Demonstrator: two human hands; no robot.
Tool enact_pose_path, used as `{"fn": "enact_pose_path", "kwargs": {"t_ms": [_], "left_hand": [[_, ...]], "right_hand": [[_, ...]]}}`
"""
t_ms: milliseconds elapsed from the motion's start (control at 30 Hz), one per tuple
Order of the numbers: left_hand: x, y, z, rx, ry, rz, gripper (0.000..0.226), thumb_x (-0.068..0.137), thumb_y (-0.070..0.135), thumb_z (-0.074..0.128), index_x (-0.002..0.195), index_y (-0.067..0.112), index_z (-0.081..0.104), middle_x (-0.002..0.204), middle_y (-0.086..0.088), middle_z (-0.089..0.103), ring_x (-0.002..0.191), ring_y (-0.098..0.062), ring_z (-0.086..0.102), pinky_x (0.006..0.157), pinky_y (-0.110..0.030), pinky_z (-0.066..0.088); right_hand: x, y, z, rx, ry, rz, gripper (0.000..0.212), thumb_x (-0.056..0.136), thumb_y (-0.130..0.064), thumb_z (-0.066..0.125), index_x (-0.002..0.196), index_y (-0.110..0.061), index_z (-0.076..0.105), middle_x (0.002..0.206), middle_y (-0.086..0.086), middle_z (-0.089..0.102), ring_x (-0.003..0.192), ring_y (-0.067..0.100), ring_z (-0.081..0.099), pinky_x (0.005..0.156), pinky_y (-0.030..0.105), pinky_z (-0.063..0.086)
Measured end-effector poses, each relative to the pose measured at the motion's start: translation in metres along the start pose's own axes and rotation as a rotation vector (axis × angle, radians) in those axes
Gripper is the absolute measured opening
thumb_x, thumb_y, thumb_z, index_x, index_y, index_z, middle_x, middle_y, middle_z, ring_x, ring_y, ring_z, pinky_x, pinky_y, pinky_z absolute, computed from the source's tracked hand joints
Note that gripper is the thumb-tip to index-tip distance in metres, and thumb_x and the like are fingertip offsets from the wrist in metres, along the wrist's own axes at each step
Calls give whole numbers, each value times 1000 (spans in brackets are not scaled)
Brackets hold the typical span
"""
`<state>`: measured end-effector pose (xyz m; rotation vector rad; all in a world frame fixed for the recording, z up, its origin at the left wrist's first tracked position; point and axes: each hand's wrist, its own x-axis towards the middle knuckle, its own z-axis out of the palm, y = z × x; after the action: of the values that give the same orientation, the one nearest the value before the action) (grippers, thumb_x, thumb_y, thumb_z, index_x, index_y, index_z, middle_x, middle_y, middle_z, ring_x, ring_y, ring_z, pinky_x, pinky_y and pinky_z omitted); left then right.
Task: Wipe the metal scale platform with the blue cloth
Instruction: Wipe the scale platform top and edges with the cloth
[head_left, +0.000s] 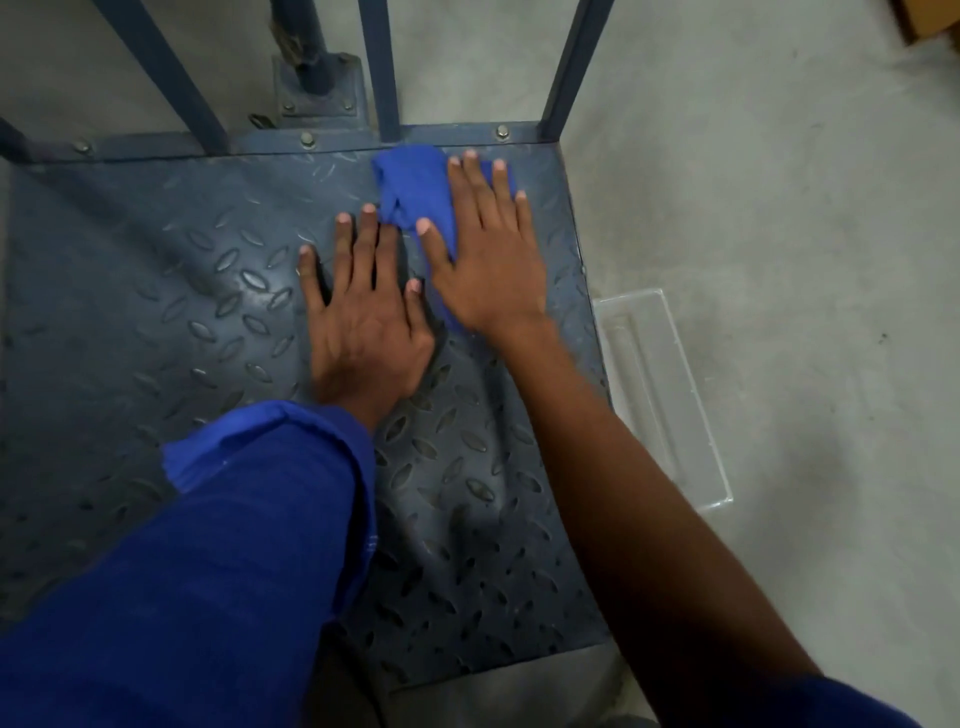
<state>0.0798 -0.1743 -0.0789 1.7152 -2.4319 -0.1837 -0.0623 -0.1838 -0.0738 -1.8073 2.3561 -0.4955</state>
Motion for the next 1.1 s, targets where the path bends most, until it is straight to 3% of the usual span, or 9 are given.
{"fn": "enact_pose_path", "kwargs": {"t_ms": [167,333,433,533,667,767,967,1100], "left_hand": [[-3,0,1,-3,26,1,67,109,37,24,168,5,20,178,-8,15,165,-26,10,131,-59,6],[-2,0,1,-12,36,6,65,110,36,28,168,8,19,178,-8,15,165,-26,9,132,-58,4],[-2,-1,1,-16,28,14,65,110,37,28,169,11,19,178,-7,13,165,-25,7,132,-58,2],[-1,0,0,-22,22,6,65,109,37,25,168,10,22,178,-8,16,165,-26,8,132,-58,2],[-2,-3,0,1,1,39,74,102,41,20,167,8,24,177,-12,17,165,-29,9,131,-60,2],[-3,-4,0,-27,8,41,73,103,42,21,169,10,19,178,-8,12,165,-27,6,131,-58,1],[-2,-3,2,-28,7,10,66,110,40,24,170,14,17,179,-4,10,166,-24,4,132,-58,1],[-1,-2,1,-38,8,11,68,108,40,22,170,14,17,179,-4,10,166,-24,4,132,-57,0]], "right_hand": [[-38,29,-10,38,-12,-139,72,106,-57,38,164,-15,26,172,3,24,162,23,11,131,42,14],[16,53,-22,-22,-144,-342,73,106,-59,36,164,-15,26,171,3,25,161,24,13,131,44,11],[39,54,-21,-110,-67,-270,73,106,-60,32,163,-14,28,170,3,29,160,24,18,130,42,6],[17,34,-17,-31,-40,-198,73,106,-56,33,163,-12,26,170,8,27,160,29,17,131,44,10],[-55,22,-23,20,-85,-263,62,110,-49,36,165,-27,20,173,5,17,162,27,8,131,46,15],[-88,38,-29,-6,-54,-159,58,111,-47,34,165,-32,20,174,4,14,162,26,6,131,45,15],[-26,47,-20,-27,60,141,61,108,-49,30,165,-28,22,173,9,18,161,33,12,130,49,17],[2,18,-9,-43,8,101,63,108,-48,27,166,-25,17,174,11,13,161,35,7,130,50,11]]}}
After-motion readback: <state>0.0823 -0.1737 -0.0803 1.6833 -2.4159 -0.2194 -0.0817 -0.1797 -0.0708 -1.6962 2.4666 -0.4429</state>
